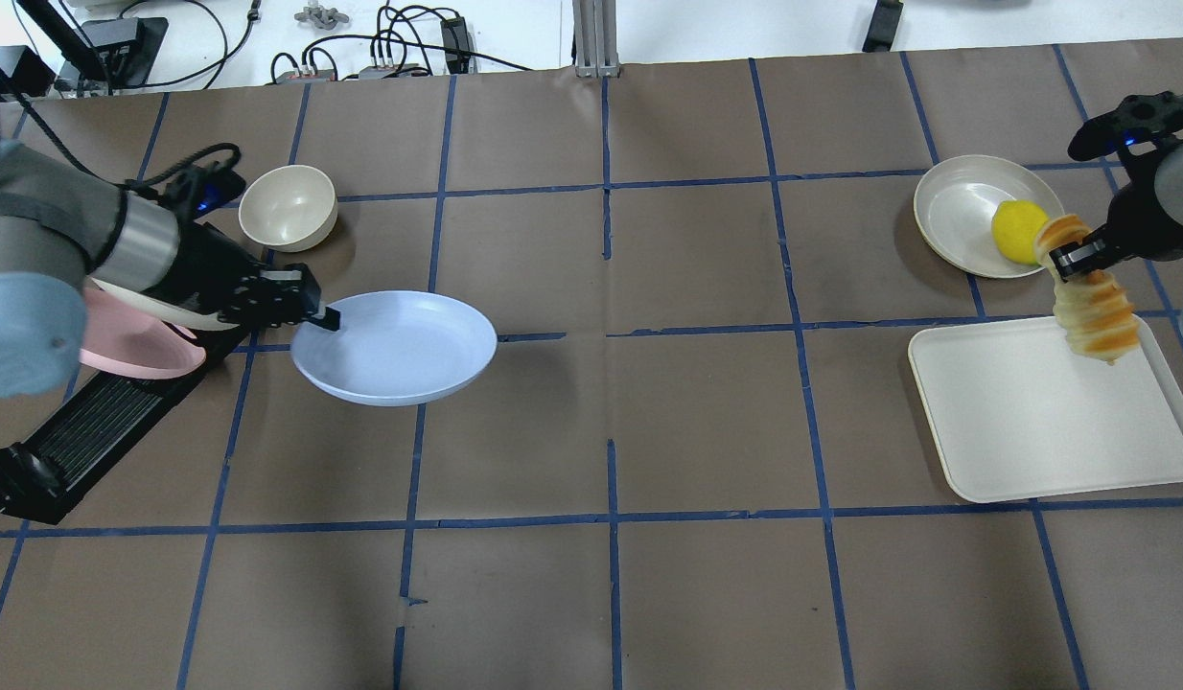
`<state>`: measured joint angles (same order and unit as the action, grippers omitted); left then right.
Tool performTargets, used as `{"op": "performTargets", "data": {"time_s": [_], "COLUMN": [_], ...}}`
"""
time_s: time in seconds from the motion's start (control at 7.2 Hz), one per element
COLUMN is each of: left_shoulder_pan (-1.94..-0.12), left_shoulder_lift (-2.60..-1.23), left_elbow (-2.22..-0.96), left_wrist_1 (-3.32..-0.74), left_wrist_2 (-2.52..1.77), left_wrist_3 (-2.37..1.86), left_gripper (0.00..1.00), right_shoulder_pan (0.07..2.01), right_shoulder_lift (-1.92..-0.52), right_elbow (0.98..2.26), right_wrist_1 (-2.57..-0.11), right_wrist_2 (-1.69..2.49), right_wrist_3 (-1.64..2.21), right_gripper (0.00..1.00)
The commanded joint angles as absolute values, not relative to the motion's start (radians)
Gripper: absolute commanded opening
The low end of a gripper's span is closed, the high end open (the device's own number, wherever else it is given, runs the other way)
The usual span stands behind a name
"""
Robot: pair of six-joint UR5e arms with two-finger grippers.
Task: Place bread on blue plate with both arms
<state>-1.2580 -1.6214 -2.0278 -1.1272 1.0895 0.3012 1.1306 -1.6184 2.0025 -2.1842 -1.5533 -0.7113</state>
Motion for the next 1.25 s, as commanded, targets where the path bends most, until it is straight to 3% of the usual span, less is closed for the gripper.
{"op": "performTargets", "data": {"time_s": [0.0, 0.28, 0.56, 0.69, 1.11], "left_shoulder_pan": [-1.476, -1.670, -1.739, -1.746, -1.732], "left_shoulder_lift": [-1.721, -1.849, -1.991, -1.999, -1.964], "left_elbow": [-2.097, -2.094, -2.097, -2.100, -2.085], "left_wrist_1": [-0.753, -0.456, -0.231, -0.232, -0.354], "left_wrist_2": [1.077, 1.094, 1.199, 1.204, 1.218], "left_wrist_3": [-0.096, -0.474, -0.569, -0.568, -0.563], "left_gripper": [0.16, 0.16, 0.19, 0.99, 1.00], "right_shoulder_pan": [1.248, 1.330, 1.377, 1.396, 1.431], "right_shoulder_lift": [-1.707, -1.700, -1.695, -1.695, -1.617], "right_elbow": [1.968, 1.822, 1.778, 1.770, 1.598], "right_wrist_1": [-2.065, -1.846, -1.754, -1.738, -1.542], "right_wrist_2": [-1.566, -1.592, -1.577, -1.569, -1.558], "right_wrist_3": [-0.536, -0.360, -0.212, -0.192, -0.180], "right_gripper": [0.09, 0.09, 0.09, 0.09, 0.09]}}
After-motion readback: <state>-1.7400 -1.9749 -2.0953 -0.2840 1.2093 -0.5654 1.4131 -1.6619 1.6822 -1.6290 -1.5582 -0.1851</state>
